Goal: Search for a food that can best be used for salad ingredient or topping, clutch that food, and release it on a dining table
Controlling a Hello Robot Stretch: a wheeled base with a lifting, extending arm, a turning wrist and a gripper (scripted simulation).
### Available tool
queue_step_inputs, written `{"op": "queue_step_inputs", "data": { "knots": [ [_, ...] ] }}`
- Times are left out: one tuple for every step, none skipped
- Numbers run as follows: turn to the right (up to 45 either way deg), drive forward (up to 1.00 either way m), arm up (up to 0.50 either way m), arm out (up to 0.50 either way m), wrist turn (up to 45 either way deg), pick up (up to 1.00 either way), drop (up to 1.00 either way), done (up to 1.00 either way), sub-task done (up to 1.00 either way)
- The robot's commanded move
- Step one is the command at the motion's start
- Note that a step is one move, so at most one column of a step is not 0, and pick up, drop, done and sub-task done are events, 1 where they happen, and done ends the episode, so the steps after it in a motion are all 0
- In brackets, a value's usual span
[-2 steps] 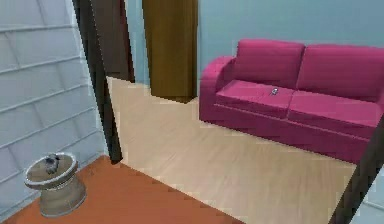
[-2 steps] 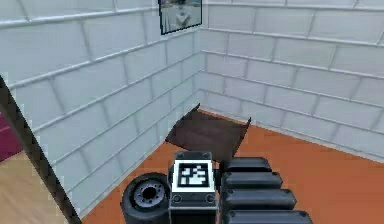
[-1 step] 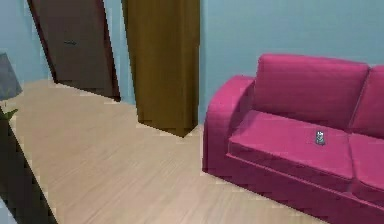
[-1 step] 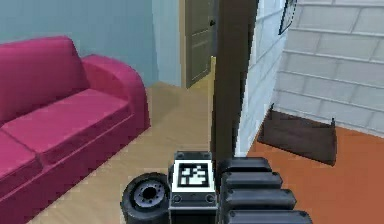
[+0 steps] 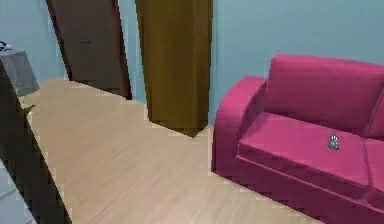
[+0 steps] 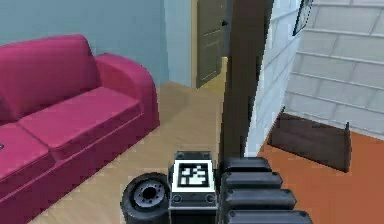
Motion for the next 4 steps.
{"op": "queue_step_inputs", "data": {
  "knots": [
    [0.0,0.70,0.00,0.00,0.0,0.00,0.00,0.00,0.00],
    [-39.0,0.00,0.00,0.00,0.0,0.00,0.00,0.00,0.00],
    [0.0,1.00,0.00,0.00,0.0,0.00,0.00,0.00,0.00],
    [0.0,1.00,0.00,0.00,0.0,0.00,0.00,0.00,0.00]
  ]
}}
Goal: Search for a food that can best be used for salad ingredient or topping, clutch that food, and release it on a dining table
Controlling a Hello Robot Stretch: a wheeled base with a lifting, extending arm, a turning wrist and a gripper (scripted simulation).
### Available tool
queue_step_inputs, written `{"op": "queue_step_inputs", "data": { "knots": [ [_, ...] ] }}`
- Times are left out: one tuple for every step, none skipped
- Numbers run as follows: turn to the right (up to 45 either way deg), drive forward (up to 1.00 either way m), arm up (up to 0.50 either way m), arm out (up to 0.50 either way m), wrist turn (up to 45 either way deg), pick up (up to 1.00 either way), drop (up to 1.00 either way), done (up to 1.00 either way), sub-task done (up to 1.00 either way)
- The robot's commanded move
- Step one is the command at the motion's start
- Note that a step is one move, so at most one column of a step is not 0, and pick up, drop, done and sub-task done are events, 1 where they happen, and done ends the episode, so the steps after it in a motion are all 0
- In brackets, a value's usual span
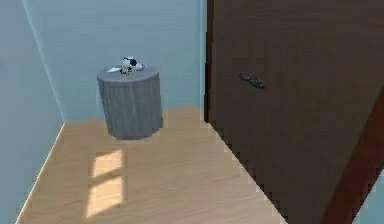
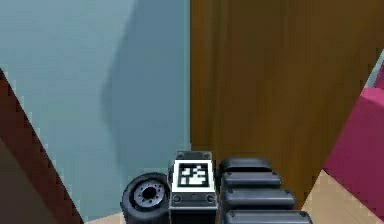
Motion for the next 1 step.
{"op": "queue_step_inputs", "data": {
  "knots": [
    [0.0,1.00,0.00,0.00,0.0,0.00,0.00,0.00,0.00]
  ]
}}
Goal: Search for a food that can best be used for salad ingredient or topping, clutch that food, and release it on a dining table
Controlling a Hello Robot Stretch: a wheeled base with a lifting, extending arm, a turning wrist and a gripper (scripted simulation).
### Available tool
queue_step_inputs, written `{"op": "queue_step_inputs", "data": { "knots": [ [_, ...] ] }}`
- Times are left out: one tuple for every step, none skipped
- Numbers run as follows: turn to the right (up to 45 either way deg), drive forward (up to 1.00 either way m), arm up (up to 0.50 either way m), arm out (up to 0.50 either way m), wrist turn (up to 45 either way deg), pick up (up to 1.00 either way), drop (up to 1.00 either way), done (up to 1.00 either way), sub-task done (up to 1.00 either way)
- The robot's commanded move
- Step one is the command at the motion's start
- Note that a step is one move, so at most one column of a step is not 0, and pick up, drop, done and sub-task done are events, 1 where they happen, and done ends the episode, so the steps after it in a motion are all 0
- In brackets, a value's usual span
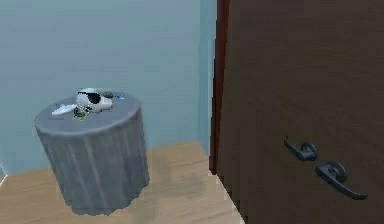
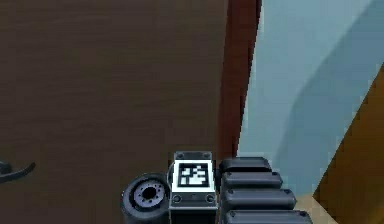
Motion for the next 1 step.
{"op": "queue_step_inputs", "data": {
  "knots": [
    [-3.0,0.00,0.00,0.00,0.0,0.00,0.00,0.00,0.00]
  ]
}}
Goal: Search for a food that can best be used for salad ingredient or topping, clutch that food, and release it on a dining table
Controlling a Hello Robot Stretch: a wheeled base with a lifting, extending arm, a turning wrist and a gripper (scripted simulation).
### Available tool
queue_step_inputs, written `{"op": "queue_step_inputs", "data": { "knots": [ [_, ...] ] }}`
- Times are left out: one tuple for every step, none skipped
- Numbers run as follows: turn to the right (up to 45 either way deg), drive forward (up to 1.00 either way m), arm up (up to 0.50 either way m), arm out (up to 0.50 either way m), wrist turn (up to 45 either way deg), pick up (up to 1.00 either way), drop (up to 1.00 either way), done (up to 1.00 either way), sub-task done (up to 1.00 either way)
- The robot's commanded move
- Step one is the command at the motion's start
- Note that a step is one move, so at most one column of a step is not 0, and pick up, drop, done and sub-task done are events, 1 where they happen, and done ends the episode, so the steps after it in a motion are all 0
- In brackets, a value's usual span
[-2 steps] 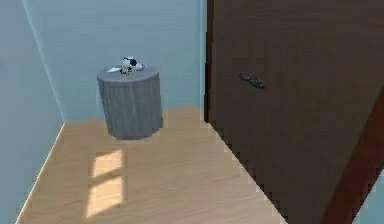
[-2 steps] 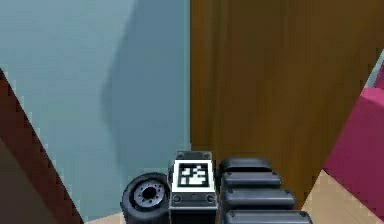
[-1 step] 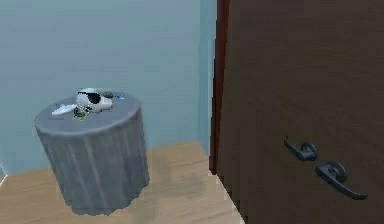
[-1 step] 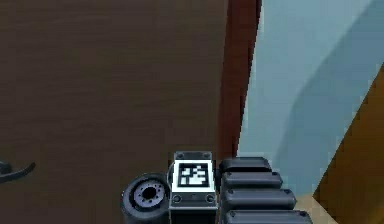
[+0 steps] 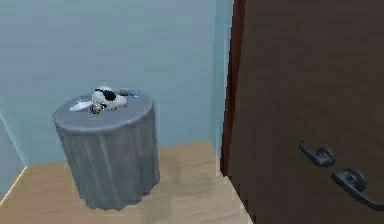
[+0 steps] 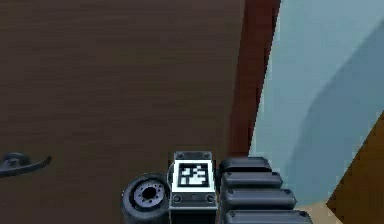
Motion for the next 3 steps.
{"op": "queue_step_inputs", "data": {
  "knots": [
    [0.0,1.00,0.00,0.00,0.0,0.00,0.00,0.00,0.00],
    [0.0,0.40,0.00,0.00,0.0,0.00,0.00,0.00,0.00],
    [-18.0,0.00,0.00,0.00,0.0,0.00,0.00,0.00,0.00]
  ]
}}
